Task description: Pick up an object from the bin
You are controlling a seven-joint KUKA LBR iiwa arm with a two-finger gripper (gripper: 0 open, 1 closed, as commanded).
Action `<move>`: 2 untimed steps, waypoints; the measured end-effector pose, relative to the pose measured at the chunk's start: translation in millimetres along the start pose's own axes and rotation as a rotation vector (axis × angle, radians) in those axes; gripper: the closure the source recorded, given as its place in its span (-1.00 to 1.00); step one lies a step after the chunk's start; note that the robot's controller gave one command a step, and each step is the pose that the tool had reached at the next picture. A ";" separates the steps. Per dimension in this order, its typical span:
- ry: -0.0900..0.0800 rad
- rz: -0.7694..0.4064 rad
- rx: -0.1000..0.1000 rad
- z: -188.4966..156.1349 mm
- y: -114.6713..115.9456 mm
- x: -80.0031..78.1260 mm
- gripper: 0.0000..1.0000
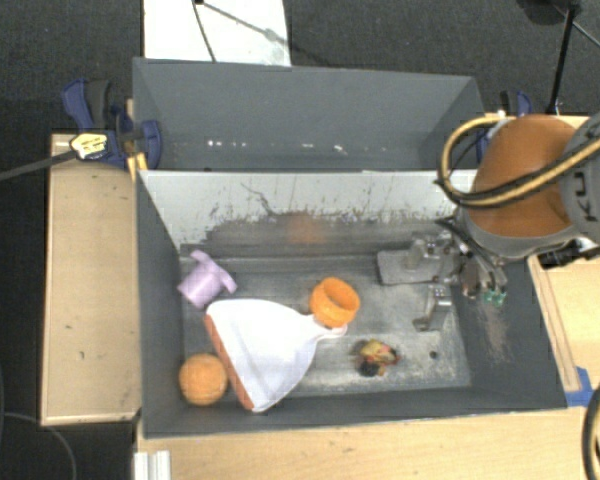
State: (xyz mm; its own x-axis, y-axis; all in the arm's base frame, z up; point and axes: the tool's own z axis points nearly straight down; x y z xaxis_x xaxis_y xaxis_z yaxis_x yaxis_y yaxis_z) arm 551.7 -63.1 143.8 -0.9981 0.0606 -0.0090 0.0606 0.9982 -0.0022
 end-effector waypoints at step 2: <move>0.005 0.135 -0.001 48.0 39.8 -4.3 -1.00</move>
Offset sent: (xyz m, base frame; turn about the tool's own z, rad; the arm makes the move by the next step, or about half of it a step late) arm 0.0127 0.0417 -0.0488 0.2186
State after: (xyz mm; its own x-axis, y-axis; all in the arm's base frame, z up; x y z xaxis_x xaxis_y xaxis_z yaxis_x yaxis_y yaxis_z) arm 558.9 -23.7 95.8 -0.9809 0.1945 -0.0040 0.1945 0.9809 0.0001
